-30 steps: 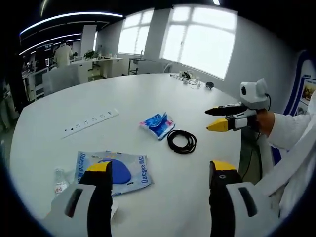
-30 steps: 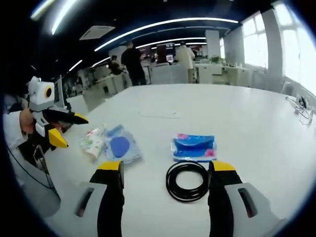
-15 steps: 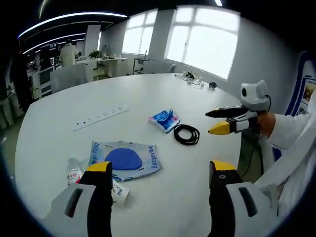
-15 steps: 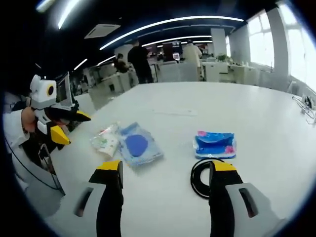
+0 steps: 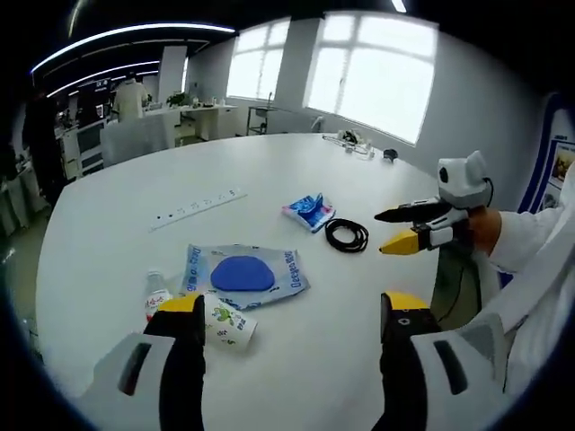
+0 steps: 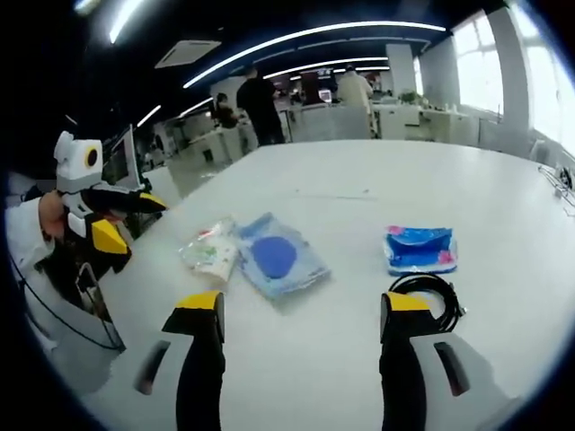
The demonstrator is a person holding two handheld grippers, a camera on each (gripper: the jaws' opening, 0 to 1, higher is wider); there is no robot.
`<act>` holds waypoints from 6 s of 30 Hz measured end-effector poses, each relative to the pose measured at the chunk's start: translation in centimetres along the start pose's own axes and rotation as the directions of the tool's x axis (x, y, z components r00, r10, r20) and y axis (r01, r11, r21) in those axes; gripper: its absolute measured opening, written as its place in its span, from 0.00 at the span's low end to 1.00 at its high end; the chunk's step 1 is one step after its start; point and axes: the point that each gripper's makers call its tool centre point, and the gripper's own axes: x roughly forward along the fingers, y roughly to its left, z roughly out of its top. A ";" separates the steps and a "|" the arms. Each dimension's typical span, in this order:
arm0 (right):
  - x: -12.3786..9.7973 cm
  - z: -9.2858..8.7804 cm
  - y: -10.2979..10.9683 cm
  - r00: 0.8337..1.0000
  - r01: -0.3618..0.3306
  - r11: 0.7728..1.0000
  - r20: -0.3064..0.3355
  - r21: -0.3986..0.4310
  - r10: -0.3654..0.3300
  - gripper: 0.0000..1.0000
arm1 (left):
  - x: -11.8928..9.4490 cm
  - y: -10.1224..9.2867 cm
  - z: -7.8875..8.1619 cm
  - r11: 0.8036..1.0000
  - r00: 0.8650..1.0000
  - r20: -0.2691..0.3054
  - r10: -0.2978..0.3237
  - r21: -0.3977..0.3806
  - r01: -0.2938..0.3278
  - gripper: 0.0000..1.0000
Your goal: Arrange the tabletop items into an orderly group along one side of the table until the central work area is clear of visible clutter.
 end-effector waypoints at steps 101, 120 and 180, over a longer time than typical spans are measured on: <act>13.2 -7.4 1.7 0.989 0.070 0.939 -0.149 0.336 -0.021 0.00 | 10.9 12.2 2.6 0.996 0.989 -0.143 0.047 0.084 -0.035 0.57; 13.3 -7.6 1.8 0.991 0.068 0.933 -0.134 0.352 -0.022 0.00 | 17.3 15.6 -1.5 0.992 0.898 -0.428 0.103 0.107 -0.063 0.36; 11.5 0.8 -6.0 0.995 0.103 0.981 -0.005 0.166 -0.104 0.00 | 16.9 13.6 1.2 0.996 0.952 -0.292 0.088 -0.003 -0.093 0.00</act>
